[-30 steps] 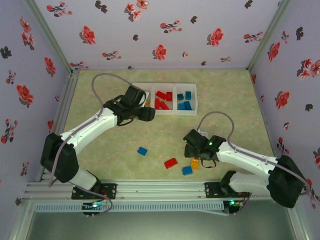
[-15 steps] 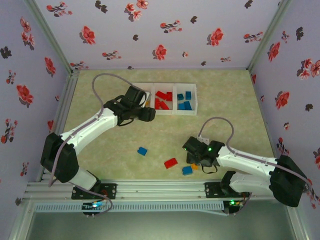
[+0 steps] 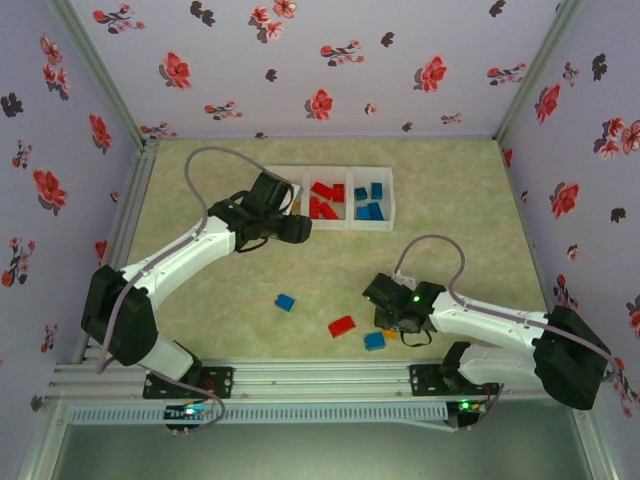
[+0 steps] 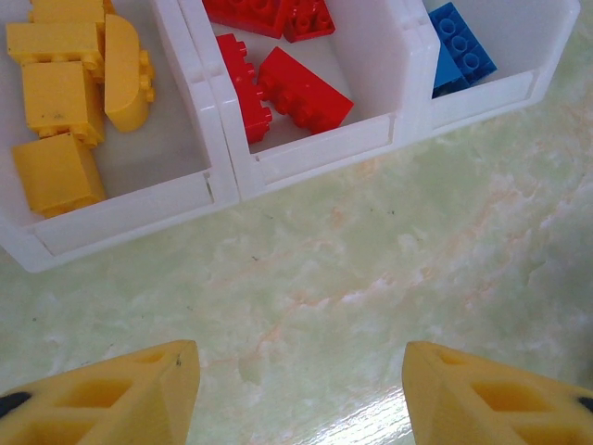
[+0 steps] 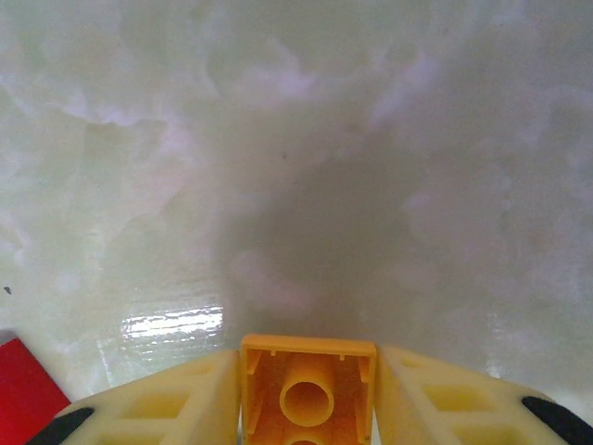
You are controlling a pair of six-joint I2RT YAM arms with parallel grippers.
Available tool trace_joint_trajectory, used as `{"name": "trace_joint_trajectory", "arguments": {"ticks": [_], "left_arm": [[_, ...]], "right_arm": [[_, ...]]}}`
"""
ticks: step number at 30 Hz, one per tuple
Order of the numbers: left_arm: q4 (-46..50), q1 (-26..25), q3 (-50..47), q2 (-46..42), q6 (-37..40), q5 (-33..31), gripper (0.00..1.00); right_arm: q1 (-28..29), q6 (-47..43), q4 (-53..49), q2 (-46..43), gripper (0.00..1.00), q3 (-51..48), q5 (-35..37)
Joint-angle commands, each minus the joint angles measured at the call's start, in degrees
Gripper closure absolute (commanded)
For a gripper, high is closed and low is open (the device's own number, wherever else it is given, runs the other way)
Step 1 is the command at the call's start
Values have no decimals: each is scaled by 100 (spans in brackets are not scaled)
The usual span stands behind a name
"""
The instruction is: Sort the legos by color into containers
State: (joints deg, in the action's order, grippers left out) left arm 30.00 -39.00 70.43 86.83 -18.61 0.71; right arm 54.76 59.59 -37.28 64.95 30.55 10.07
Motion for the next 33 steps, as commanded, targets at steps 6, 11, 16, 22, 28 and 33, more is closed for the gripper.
{"name": "trace_joint_trajectory", "arguments": {"ticks": [6,11,16,22,28,33], "left_arm": [[-64,-55,-12,-35,77,14,41],[-65,-60,-74,-134,59,-23,41],[57,-56,-134,-255,-8,-293,41],[296,-33,-78,-319,-137,-650,42],[523,7,-21,-447,-267,-871,42],[879,62,-68,-717,-420,-1092,42]], "right_arm": [[-47,-283,78,217,66,106,158],[-520,-1092,-35,395,67,713,419],[-1089,-1890,224,574,68,1321,528],[-1436,-2701,1043,1301,68,2348,635],[-1694,-3349,1786,2491,69,3979,164],[-1706,-3742,1782,3664,70,5442,-172]]}}
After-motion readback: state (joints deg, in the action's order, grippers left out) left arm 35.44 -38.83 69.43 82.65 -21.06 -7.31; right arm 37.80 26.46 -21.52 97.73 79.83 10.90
